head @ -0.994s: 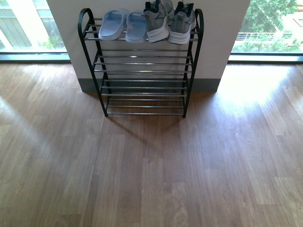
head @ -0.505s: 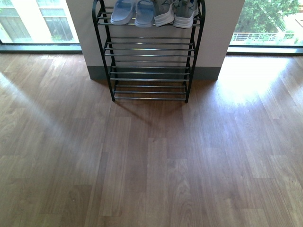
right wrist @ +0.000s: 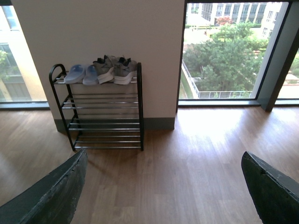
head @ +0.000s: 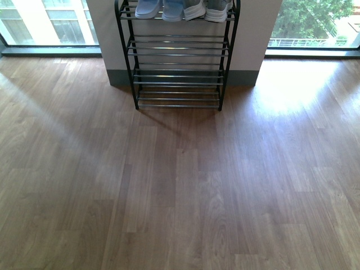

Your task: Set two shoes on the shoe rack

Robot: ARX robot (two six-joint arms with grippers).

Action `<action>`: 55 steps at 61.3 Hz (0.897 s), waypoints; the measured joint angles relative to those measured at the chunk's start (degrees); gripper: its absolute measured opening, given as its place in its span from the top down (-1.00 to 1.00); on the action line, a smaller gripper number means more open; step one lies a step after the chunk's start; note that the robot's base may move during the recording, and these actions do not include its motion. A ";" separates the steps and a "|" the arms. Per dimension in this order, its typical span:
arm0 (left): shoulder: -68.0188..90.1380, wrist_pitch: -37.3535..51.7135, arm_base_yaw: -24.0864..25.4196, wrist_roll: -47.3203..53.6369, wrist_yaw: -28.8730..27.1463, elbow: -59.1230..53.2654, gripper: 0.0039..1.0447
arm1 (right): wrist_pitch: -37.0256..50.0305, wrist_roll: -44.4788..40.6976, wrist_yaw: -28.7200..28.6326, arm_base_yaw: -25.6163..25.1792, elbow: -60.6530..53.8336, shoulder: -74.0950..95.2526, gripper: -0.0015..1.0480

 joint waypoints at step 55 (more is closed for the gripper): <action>0.00 0.00 0.00 0.00 0.00 0.00 -0.83 | 0.00 0.00 0.04 0.00 0.00 -0.02 -0.82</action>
